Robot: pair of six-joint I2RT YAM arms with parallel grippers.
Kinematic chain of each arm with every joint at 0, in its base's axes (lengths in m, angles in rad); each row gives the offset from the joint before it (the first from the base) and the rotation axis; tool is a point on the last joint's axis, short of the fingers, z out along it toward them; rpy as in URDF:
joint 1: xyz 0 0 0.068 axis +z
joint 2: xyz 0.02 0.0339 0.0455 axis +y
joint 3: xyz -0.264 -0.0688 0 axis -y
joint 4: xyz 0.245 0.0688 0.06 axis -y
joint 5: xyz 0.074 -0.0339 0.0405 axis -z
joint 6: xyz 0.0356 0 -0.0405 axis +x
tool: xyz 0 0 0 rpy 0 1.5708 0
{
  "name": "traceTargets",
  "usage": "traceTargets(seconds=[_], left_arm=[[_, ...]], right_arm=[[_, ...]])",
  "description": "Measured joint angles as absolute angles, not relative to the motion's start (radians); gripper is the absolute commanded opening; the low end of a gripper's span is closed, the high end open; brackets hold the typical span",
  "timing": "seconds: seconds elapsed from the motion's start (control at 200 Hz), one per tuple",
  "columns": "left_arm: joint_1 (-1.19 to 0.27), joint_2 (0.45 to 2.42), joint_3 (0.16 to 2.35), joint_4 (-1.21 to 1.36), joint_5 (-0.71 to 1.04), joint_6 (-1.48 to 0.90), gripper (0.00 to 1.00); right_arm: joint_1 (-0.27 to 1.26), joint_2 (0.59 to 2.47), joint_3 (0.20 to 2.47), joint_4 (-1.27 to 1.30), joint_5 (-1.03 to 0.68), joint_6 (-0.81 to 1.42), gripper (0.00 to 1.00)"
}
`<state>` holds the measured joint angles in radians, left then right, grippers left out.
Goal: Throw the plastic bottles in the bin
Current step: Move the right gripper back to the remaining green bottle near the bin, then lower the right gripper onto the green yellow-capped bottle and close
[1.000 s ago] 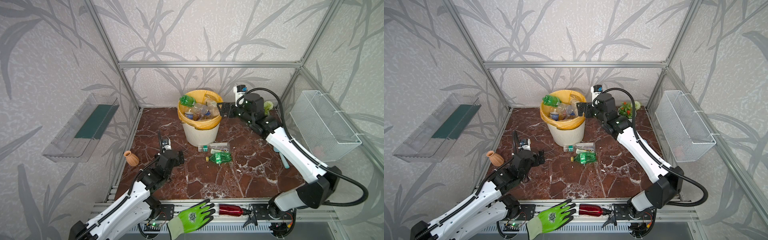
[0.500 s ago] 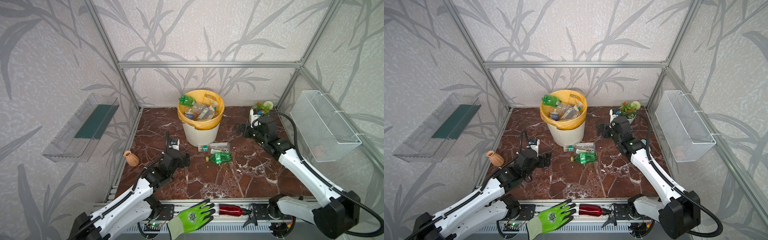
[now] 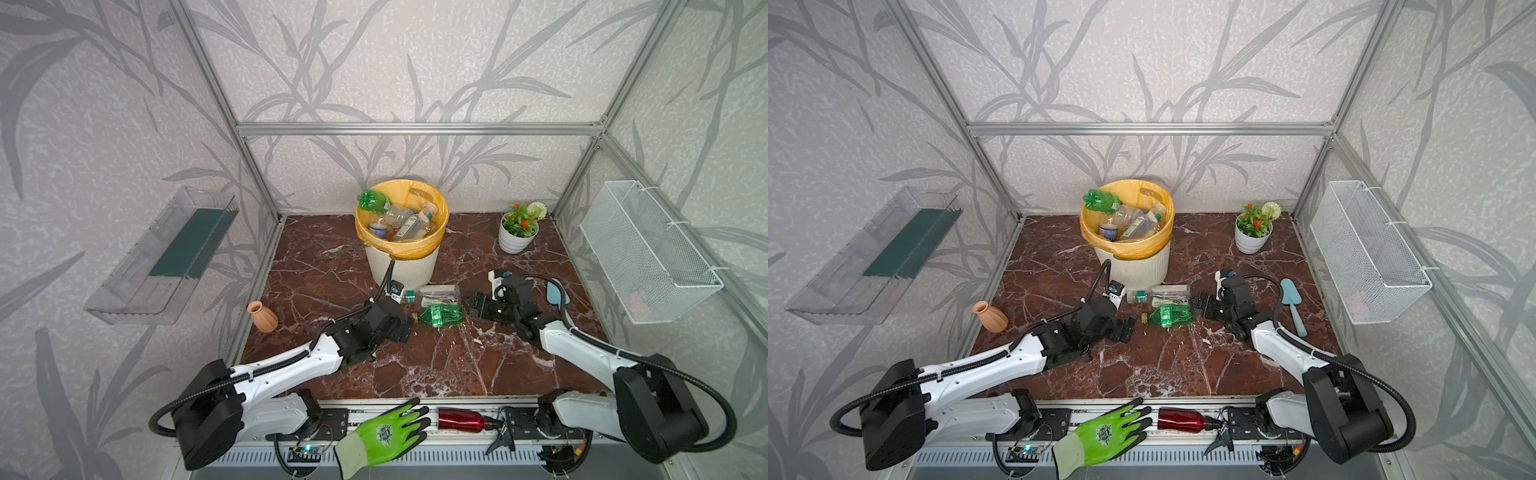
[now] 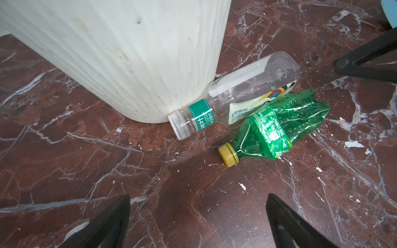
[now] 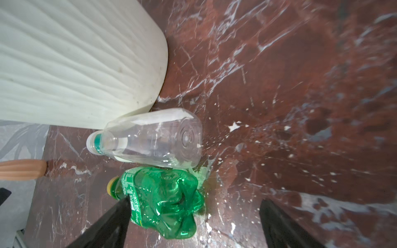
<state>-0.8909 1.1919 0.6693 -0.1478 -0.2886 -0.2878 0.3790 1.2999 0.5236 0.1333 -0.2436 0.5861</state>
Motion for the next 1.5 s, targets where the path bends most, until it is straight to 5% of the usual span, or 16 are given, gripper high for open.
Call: traceTargets(seconds=[0.405, 0.895, 1.499], left_arm=[[-0.894, 1.147, 0.655, -0.150, -0.350, -0.308, 0.99], [-0.885, 1.182, 0.653, -0.190, -0.350, -0.287, 0.99], [-0.689, 0.914, 0.548, -0.251, -0.320, -0.457, 0.99]], right_arm=[[0.596, 1.424, 0.525, 0.258, -0.294, 0.701, 0.83], [0.705, 1.242, 0.570, 0.014, -0.134, 0.569, 0.85], [0.780, 1.599, 0.838, -0.088, -0.160, 0.300, 0.88]])
